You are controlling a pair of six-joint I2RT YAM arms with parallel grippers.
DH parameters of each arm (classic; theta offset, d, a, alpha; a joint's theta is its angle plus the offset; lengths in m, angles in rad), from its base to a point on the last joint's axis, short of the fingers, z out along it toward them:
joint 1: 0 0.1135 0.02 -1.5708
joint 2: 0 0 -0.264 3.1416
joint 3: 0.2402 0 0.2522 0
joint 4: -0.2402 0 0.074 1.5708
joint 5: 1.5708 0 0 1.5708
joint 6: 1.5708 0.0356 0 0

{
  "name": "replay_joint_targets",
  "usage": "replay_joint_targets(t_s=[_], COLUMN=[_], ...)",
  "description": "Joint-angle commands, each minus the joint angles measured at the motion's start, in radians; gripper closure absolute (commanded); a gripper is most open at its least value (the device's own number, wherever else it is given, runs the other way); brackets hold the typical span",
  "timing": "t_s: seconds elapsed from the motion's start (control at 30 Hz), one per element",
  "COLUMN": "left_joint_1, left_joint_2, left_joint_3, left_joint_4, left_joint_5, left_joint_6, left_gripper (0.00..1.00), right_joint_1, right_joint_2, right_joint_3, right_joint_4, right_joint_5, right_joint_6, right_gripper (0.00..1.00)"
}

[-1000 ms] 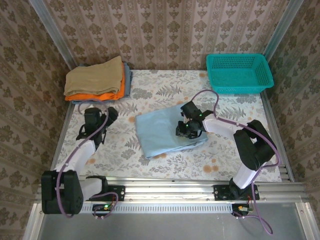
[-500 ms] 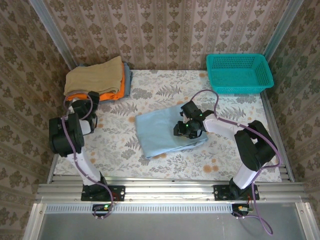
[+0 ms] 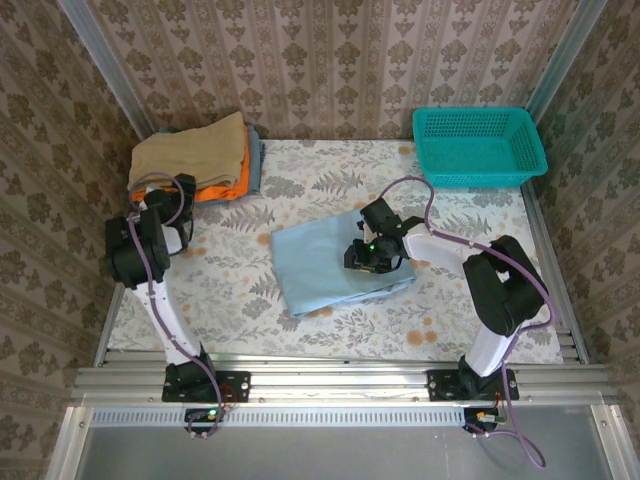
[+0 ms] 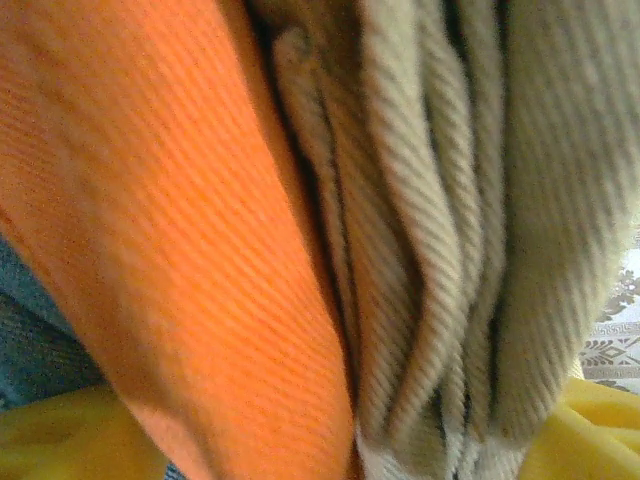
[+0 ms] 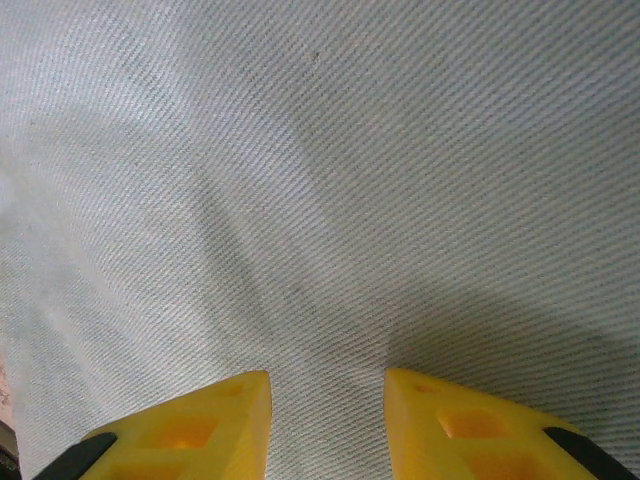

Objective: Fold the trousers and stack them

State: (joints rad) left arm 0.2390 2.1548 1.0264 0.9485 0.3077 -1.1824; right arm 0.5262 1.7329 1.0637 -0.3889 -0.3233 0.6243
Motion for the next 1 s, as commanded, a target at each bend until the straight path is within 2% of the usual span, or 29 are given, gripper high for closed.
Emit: replay_joint_targets(t_s=[0.0, 0.07, 0.27, 0.47, 0.67, 0.97], left_joint_1=[0.010, 0.008, 0.008, -0.007, -0.040, -0.116], left_joint_2=[0.027, 0.029, 0.029, -0.020, -0.123, -0.173], left_joint_3=[0.041, 0.055, 0.053, -0.065, -0.273, -0.615], left_joint_4=[-0.012, -0.034, -0.035, 0.019, 0.068, 0.320], left_joint_5=[0.011, 0.008, 0.020, -0.004, -0.072, -0.121], left_joint_6=[0.017, 0.033, 0.038, 0.022, 0.011, -0.087], left_gripper=[0.28, 0.38, 0.98, 1.00, 1.00, 1.00], right_joint_1=[-0.009, -0.012, -0.017, -0.027, -0.043, -0.063], right_joint_2=[0.015, 0.016, 0.006, -0.025, -0.061, -0.119], right_joint_3=[0.027, 0.026, 0.028, 0.014, -0.009, -0.042], right_joint_4=[0.010, 0.009, 0.007, 0.007, 0.014, 0.012], right_joint_5=[-0.022, -0.026, -0.028, -0.027, -0.037, -0.050], right_joint_6=[-0.018, -0.016, -0.017, -0.018, -0.020, -0.021], right_gripper=[0.63, 0.63, 0.64, 0.64, 0.64, 0.63])
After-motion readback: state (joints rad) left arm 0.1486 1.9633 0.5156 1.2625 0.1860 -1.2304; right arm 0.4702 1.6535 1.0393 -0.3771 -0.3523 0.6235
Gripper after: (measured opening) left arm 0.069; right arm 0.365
